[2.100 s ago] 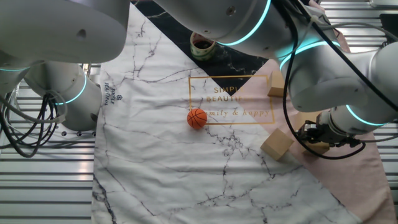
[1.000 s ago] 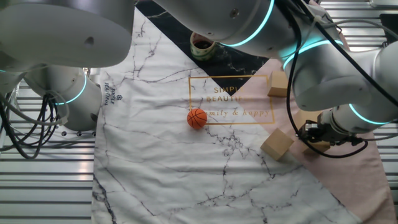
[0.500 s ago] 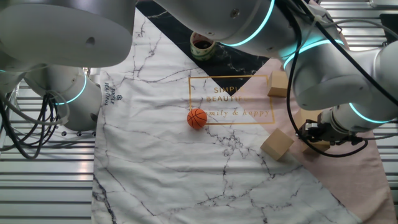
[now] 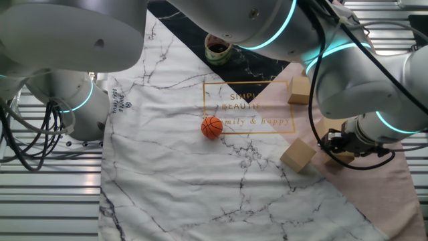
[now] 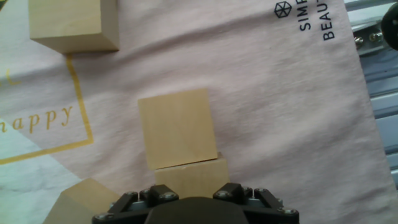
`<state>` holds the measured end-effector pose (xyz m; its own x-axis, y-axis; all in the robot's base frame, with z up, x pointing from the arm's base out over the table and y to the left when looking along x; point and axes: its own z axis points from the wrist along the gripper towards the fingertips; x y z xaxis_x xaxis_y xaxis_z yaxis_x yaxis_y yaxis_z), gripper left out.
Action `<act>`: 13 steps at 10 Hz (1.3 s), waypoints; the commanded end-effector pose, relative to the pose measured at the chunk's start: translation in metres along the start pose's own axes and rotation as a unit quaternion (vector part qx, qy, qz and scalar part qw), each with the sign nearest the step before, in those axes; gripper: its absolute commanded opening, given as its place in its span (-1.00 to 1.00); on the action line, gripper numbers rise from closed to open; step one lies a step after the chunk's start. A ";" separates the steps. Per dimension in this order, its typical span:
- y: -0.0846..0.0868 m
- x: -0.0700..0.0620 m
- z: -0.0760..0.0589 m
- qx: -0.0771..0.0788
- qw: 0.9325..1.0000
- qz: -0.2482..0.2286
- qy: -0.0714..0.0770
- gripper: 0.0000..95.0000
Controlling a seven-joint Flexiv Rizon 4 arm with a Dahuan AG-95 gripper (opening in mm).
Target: Stack the blocks into a pyramid shape
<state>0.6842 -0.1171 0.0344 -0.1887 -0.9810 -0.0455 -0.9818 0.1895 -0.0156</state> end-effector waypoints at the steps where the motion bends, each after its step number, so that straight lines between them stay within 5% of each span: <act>1: 0.002 0.001 0.001 0.002 1.000 0.003 0.001 -1.00; 13: 0.002 0.002 0.002 0.001 1.000 0.006 -0.004 -1.00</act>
<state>0.6815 -0.1183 0.0325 -0.2001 -0.9784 -0.0526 -0.9794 0.2013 -0.0167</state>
